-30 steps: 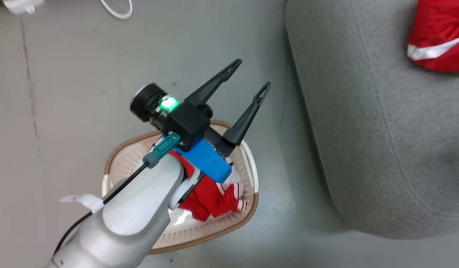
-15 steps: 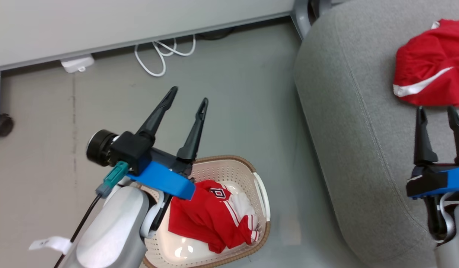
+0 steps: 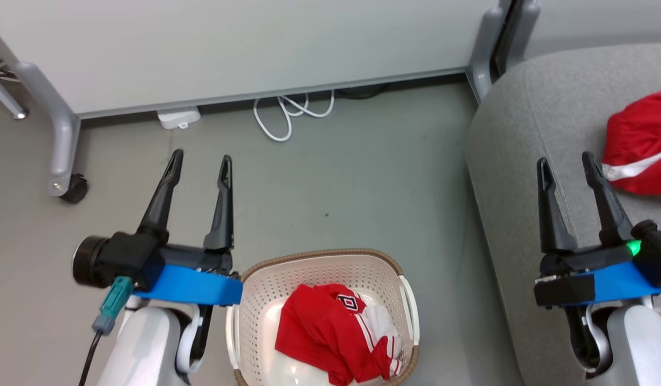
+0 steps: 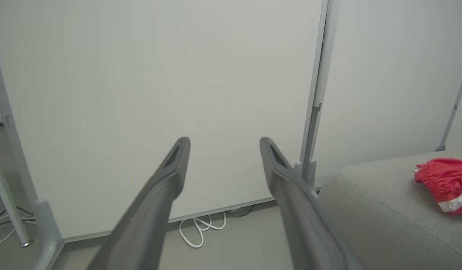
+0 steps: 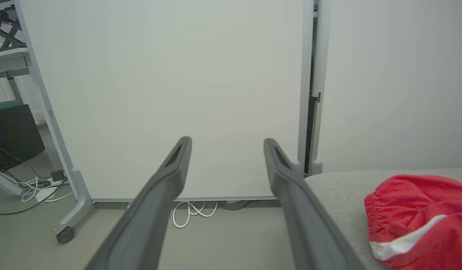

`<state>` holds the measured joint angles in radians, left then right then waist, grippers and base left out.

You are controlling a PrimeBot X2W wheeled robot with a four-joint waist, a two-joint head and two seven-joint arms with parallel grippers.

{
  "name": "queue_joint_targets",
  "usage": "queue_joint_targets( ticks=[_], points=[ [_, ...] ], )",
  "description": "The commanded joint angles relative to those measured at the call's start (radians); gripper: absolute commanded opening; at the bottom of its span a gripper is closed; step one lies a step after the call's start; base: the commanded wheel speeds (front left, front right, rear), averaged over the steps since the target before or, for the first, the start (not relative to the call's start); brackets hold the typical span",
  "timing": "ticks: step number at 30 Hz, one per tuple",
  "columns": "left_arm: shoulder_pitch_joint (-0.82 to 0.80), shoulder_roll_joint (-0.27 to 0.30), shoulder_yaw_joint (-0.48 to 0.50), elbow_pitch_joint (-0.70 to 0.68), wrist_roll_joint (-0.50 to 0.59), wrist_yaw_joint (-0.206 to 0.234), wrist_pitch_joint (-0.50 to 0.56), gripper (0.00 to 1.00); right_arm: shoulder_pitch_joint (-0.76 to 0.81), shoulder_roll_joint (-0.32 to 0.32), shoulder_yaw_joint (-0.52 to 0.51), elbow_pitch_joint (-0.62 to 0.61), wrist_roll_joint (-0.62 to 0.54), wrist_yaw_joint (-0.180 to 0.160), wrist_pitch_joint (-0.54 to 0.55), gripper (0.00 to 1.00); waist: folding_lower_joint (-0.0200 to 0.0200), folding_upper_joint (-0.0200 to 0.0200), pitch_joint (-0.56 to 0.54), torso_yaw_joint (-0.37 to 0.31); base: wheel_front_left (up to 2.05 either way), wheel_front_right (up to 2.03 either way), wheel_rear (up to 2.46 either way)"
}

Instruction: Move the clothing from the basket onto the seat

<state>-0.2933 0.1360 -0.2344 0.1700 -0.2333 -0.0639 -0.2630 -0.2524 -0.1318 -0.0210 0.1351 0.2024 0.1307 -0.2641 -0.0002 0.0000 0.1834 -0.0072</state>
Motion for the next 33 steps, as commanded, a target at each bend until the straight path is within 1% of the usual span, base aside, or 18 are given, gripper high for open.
queue_joint_targets(
  ticks=[1,9,17,23,33],
  points=[
    [0.021,-0.005,0.013,-0.007,0.008,-0.006,-0.002,1.0,0.025,0.004,-0.002,-0.008,-0.009,0.0,-0.001,1.0,0.0002,0.0,-0.017,0.015,0.0,0.0,0.0],
    [0.114,-0.041,0.093,-0.019,0.054,-0.032,-0.003,1.0,0.098,0.04,0.0,-0.037,-0.033,0.0,-0.001,1.0,0.0002,0.0,-0.067,0.043,0.0,0.0,0.0],
    [0.177,-0.061,0.15,-0.019,0.078,-0.048,-0.003,1.0,0.163,0.062,-0.011,-0.046,-0.053,0.0,-0.001,1.0,0.0002,0.0,-0.102,0.045,0.0,0.0,0.0],
    [0.208,-0.07,0.176,-0.016,0.086,-0.056,-0.003,1.0,0.205,0.074,-0.029,-0.051,-0.058,0.0,-0.001,1.0,0.0002,0.0,-0.121,0.046,0.0,0.0,0.0],
    [0.223,-0.08,0.189,-0.016,0.095,-0.062,-0.003,1.0,0.224,0.08,-0.039,-0.043,-0.063,0.0,-0.001,1.0,0.0002,0.0,-0.132,0.052,0.0,0.0,0.0]
  ],
)
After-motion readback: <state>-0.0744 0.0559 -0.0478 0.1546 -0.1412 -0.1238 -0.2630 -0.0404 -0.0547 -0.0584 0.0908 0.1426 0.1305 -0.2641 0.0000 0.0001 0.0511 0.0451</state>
